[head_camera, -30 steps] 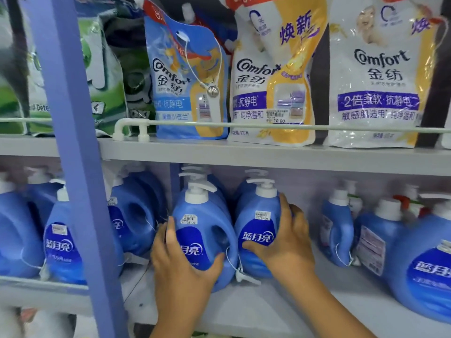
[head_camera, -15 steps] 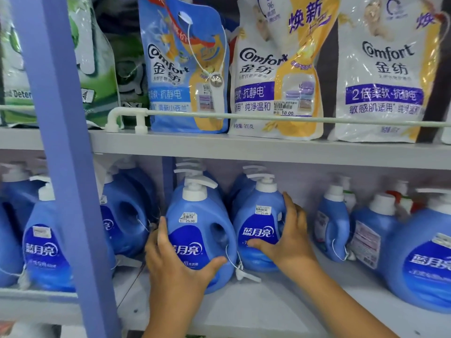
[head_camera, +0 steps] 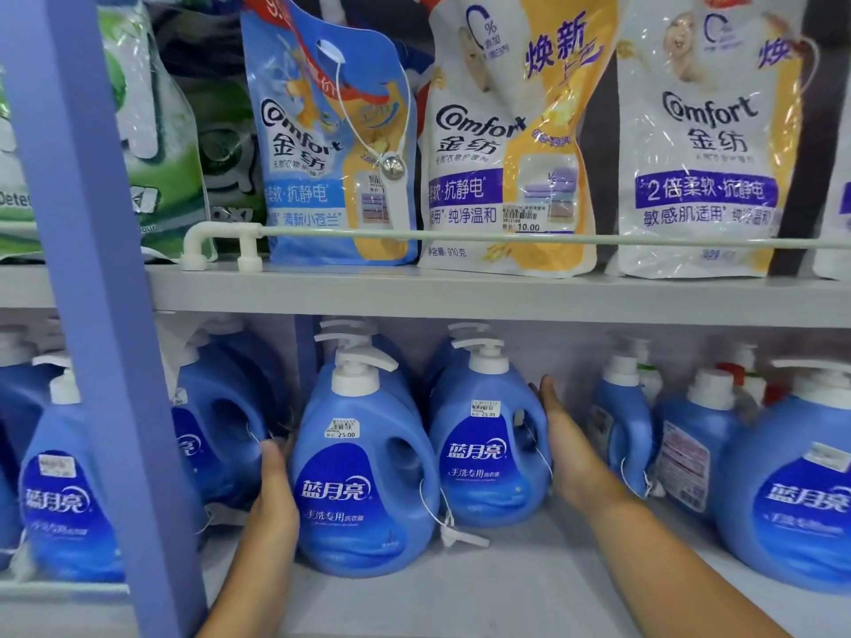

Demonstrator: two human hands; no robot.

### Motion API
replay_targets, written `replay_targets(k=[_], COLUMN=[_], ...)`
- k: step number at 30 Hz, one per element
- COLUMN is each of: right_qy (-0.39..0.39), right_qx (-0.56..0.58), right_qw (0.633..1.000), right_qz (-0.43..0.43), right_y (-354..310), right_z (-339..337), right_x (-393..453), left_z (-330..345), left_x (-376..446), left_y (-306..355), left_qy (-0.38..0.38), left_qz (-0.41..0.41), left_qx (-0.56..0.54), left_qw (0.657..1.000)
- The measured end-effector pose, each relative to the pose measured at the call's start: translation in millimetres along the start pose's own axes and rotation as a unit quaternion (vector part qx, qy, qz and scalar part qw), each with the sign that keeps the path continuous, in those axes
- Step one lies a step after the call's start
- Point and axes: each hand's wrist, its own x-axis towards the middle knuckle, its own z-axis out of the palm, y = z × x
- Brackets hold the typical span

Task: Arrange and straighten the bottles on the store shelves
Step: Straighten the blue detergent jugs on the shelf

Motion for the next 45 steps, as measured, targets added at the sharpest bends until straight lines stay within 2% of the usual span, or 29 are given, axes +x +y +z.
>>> replay_targets(k=[9,12,15,17,19,22,24,27,28,31,36,41,45], right_qy=[-0.086,-0.075,-0.032,0.042,0.133,0.146,0.13,0.141,0.145,0.145,0.142,0.093,0.054], right_qx=[0.057,0.042,0.027,-0.019,-0.11,-0.193,-0.216,-0.188,-0.183,-0.163,-0.184,-0.142,-0.17], right_qw=[0.994,0.996,0.999,0.998,0.971,0.944,0.938,0.936,0.936,0.945,0.953,0.984,0.983], right_qz=[0.041,0.036,0.028,-0.049,-0.164,-0.223,-0.24,-0.263,-0.262,-0.244,-0.196,-0.056,0.052], right_y=[6,5,6,6,8,21,35,40,39,41,30,-37,-47], right_z=[-5,0,5,6,11,21,25,28,28,25,14,8,5], right_x=[16,13,5,-4,-14,-23,-27,-31,-31,-32,-30,6,37], left_z=[2,3,0,-2,-6,-14,-12,0,3,13,16,11,4], left_x=[4,8,7,1,-5,-8,-5,11,18,35,45,50,50], left_y=[-2,-4,-4,-5,-5,-8,-5,15,26,44,43,30,11], left_qy=[0.057,0.072,0.067,0.067,0.046,0.015,0.01,0.05,0.057,0.025,0.006,0.03,0.058], left_qz=[-0.029,-0.033,-0.035,-0.001,0.054,0.08,0.063,-0.048,-0.07,-0.085,-0.094,-0.073,-0.072], left_qx=[-0.026,-0.04,-0.024,-0.009,0.036,0.095,0.083,-0.093,-0.113,-0.096,-0.139,-0.149,-0.182], left_qw=[0.998,0.996,0.997,0.998,0.997,0.992,0.994,0.993,0.989,0.991,0.986,0.986,0.979])
